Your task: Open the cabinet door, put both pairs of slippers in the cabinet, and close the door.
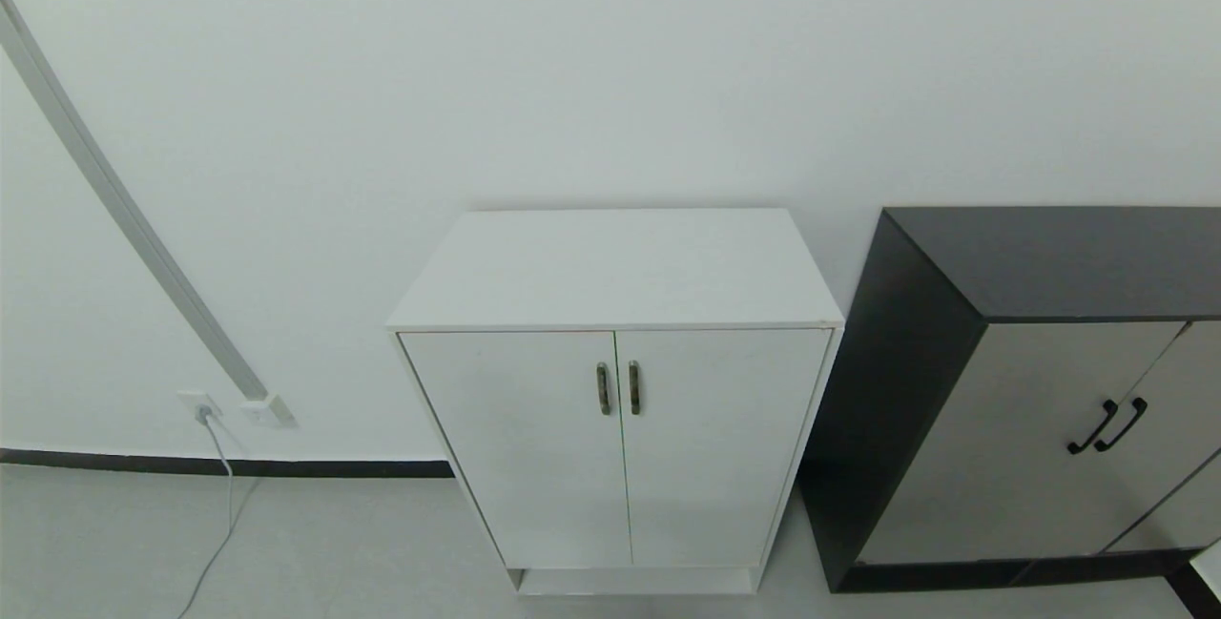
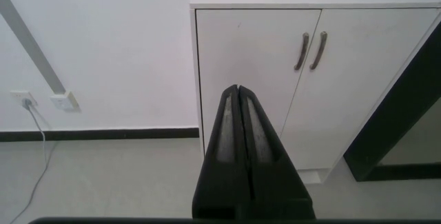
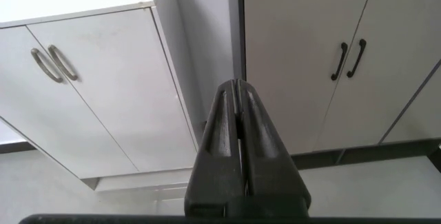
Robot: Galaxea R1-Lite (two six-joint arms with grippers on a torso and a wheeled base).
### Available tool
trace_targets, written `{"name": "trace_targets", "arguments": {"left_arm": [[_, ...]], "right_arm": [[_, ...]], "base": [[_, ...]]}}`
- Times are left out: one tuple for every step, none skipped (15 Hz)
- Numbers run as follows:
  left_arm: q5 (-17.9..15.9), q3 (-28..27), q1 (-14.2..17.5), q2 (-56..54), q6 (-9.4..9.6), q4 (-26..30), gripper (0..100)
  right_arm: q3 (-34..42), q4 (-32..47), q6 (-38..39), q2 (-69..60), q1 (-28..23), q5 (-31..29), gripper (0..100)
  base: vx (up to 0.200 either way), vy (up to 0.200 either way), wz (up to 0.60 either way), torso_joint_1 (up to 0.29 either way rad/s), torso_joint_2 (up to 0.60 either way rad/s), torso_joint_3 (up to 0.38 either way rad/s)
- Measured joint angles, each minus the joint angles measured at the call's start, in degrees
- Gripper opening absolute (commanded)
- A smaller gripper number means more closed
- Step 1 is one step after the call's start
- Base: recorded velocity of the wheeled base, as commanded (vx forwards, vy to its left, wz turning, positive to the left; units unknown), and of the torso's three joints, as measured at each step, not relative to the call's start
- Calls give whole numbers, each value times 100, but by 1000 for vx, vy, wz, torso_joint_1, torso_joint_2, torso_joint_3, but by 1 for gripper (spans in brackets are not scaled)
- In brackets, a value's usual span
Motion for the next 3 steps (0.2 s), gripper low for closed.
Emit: {"name": "trace_targets", "arguments": {"left_arm": [[0,0,5,0,0,0,0],[0,0,2,0,0,0,0],[0,0,2,0,0,0,0]], "right_arm": [[0,0,2,0,0,0,0],[0,2,-2,0,0,2,0],[0,0,-11,0,0,2,0]], "base": [[0,0,0,0,0,0],[0,0,0,0,0,0],[0,0,0,0,0,0]]}}
